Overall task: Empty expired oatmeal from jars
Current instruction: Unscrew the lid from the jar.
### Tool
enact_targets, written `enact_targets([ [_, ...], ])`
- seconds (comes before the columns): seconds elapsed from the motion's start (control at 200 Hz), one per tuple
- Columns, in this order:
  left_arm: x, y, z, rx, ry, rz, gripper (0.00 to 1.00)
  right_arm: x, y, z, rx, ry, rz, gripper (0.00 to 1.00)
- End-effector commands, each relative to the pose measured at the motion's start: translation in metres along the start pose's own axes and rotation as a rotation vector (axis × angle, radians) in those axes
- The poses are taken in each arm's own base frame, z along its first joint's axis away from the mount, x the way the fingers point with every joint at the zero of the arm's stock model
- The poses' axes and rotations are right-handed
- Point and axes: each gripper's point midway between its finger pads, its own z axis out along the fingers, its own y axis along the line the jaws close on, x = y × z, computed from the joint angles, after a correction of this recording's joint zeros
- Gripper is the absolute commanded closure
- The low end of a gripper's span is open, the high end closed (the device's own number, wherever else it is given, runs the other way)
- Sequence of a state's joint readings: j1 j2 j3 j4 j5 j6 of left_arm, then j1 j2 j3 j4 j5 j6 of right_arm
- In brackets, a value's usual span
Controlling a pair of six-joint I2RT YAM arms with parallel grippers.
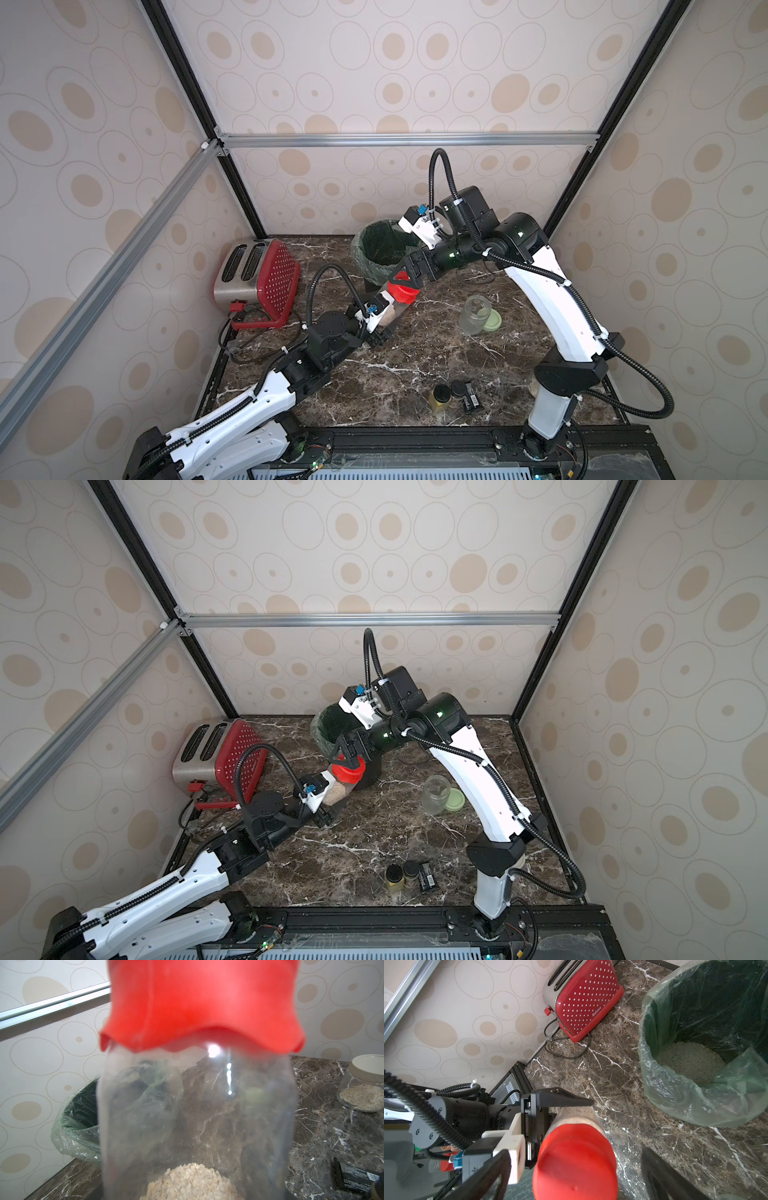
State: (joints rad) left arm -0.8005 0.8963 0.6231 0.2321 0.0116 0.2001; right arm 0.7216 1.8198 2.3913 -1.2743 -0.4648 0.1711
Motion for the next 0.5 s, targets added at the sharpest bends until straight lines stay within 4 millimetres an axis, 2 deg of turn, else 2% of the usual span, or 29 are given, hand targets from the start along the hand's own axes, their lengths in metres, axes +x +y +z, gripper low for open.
enact_targets([
  [0.0, -0.024, 0.009, -0.007, -0.029, -0.073, 0.021, 0.60, 0.010, -0.004, 0.002, 0.034, 0.040, 0.022, 0.01],
  [0.35, -0.024, 0.009, -0.005, -0.031, -0.071, 0.028, 0.61, 0.029, -0.001, 0.012, 0.031, 0.122, 0.007, 0.01],
  [0.496, -0.024, 0.009, -0.005, -0.029, -0.070, 0.028, 0.61, 0.029, 0.003, 0.014, 0.004, 0.126, -0.006, 0.08],
])
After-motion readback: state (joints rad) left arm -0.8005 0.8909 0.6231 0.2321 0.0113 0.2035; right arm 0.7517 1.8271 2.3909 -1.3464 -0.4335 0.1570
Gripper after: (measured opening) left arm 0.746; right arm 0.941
